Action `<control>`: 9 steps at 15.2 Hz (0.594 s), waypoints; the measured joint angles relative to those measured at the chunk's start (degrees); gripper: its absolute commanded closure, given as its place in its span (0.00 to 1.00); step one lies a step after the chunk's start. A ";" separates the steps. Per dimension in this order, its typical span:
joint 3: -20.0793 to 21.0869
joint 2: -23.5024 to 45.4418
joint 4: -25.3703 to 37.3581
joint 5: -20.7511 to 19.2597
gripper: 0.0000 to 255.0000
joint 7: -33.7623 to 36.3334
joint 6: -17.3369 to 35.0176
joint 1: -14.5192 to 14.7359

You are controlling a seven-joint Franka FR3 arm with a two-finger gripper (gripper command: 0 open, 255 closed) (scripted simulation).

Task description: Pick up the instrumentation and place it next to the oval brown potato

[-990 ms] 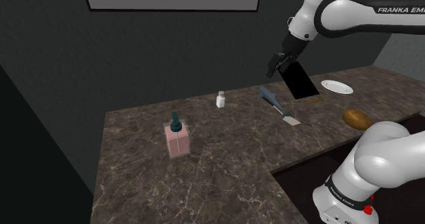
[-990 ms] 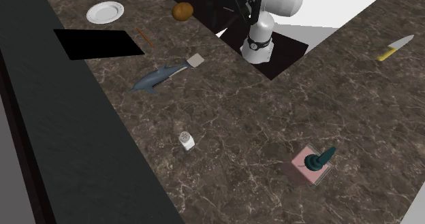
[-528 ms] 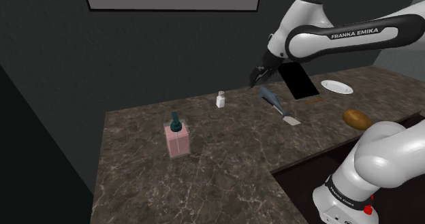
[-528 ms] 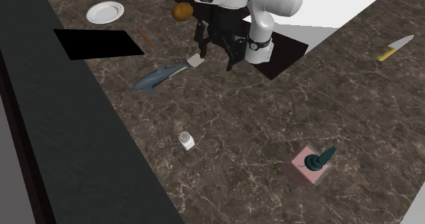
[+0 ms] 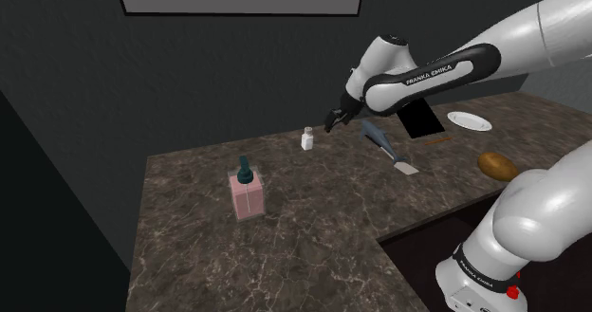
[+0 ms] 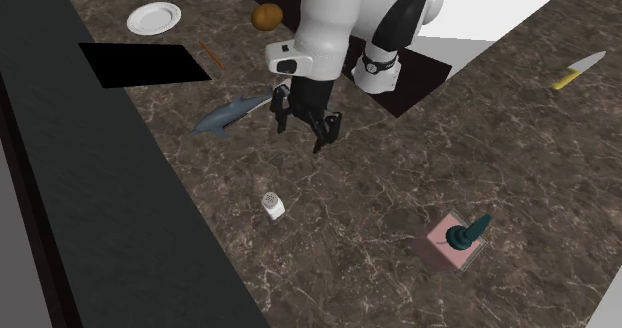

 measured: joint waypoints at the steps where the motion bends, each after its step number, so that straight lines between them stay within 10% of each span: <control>1: 0.29 1.66 0.38 -0.48 0.00 0.52 1.74 -0.13; 9: 1.00 20.09 8.27 -8.39 0.00 7.10 15.83 -1.26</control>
